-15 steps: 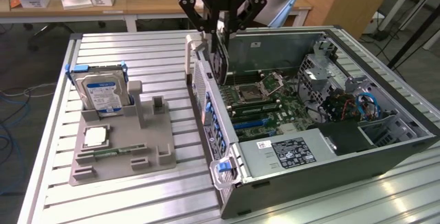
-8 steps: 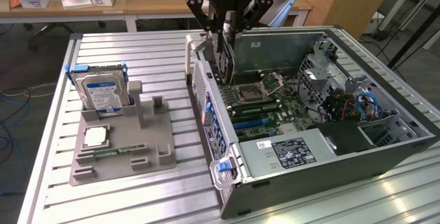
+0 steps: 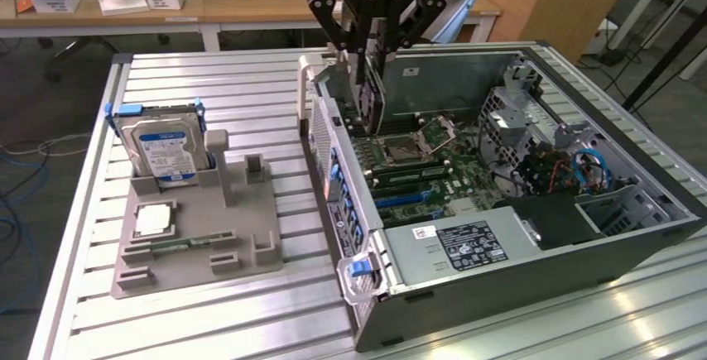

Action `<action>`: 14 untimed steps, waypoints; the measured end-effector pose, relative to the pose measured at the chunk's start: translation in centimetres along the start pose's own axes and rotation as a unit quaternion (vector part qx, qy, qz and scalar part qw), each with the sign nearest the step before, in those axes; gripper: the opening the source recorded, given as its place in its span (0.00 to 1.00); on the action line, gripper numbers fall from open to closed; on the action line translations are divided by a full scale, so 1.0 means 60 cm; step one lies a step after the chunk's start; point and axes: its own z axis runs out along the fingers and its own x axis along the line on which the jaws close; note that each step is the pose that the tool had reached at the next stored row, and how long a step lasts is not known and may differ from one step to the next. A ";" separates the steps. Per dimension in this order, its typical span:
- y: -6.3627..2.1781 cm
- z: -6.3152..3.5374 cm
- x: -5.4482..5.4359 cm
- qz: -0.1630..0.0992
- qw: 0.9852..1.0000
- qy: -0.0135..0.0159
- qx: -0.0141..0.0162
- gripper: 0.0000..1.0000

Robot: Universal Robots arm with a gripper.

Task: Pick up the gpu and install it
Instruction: 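Pick up the gpu and move the gpu toward the slot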

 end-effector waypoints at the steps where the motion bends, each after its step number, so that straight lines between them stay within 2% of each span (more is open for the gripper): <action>1: 0.000 0.000 -0.002 0.000 1.000 0.000 0.000 0.26; 14: 0.003 0.001 -0.040 0.000 1.000 0.000 0.000 0.26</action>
